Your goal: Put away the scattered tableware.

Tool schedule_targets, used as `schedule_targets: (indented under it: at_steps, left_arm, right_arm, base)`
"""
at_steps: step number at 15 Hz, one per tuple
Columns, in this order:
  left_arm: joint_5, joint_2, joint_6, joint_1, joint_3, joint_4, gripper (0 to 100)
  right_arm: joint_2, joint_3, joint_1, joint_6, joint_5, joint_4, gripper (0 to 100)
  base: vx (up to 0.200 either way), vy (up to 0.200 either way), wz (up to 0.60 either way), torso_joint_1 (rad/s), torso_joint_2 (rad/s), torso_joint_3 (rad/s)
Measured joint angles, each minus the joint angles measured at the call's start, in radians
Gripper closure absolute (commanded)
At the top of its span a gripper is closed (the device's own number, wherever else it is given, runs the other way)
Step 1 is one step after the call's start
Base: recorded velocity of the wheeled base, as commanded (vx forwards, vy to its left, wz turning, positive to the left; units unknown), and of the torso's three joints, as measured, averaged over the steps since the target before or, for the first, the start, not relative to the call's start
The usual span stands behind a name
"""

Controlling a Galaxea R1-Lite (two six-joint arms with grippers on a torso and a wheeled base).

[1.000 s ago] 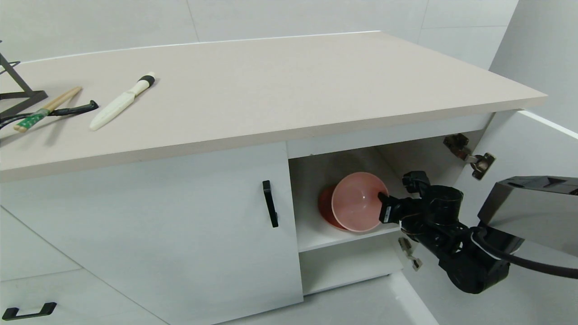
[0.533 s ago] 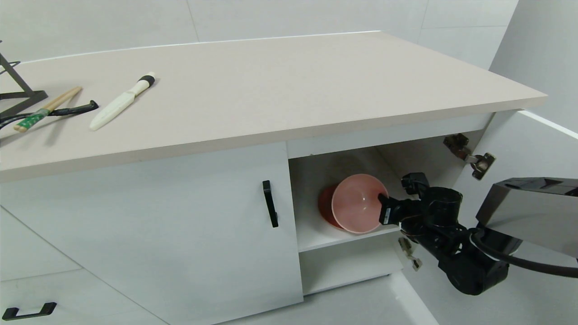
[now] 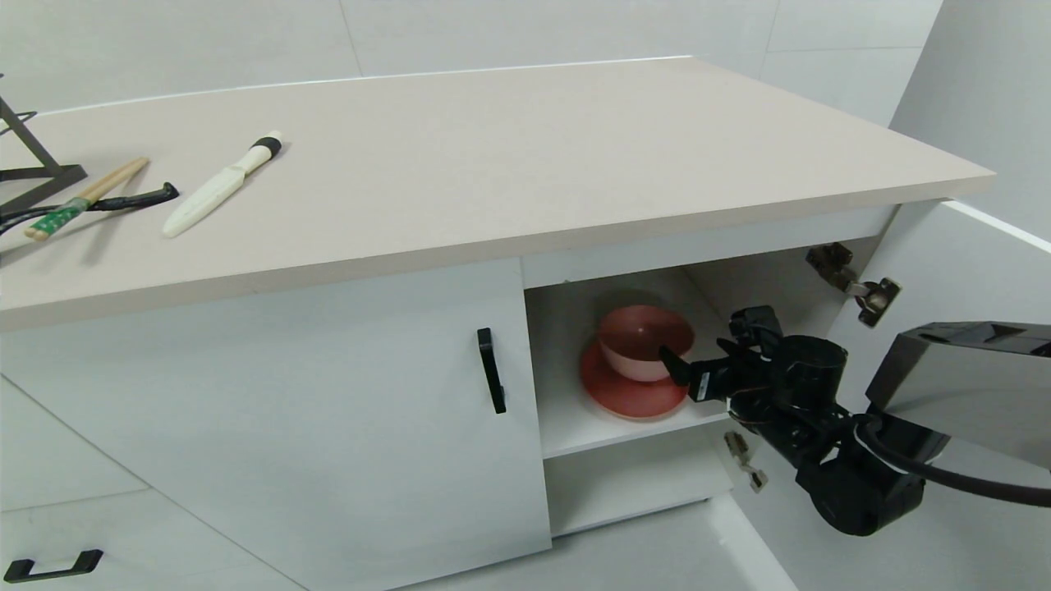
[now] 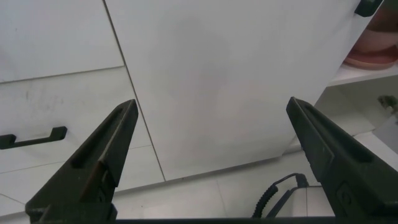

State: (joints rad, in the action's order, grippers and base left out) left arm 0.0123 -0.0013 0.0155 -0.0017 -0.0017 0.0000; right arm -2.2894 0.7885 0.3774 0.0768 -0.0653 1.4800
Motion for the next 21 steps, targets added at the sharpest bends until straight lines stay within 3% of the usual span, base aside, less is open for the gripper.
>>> schedule_targets:
  at_steps: [5,17,19,21]
  left_arm:
    - [0.0,0.0,0.0,0.0,0.0,0.0,0]
    - [0.0,0.0,0.004,0.0,0.0,0.0,0]
    - [0.0,0.0,0.003,0.0,0.0,0.0,0]
    - [0.0,0.0,0.003,0.0,0.0,0.0,0]
  right_arm:
    - [0.105,-0.077,0.037,-0.012,0.001,0.043,0]
    - [0.702,-0.732,0.052,-0.067,0.024,0.085,0]
    - [0.84,-0.765,0.02,-0.069,0.023,0.003,0]
    - [1.003,-0.778,-0.033,-0.072,0.024,-0.179,0]
  base:
    - [0.0,0.0,0.0,0.0,0.0,0.0]
    - [0.0,0.0,0.0,0.0,0.0,0.0]
    - [0.0,0.0,0.0,0.0,0.0,0.0]
    - [0.0,0.0,0.0,0.0,0.0,0.0]
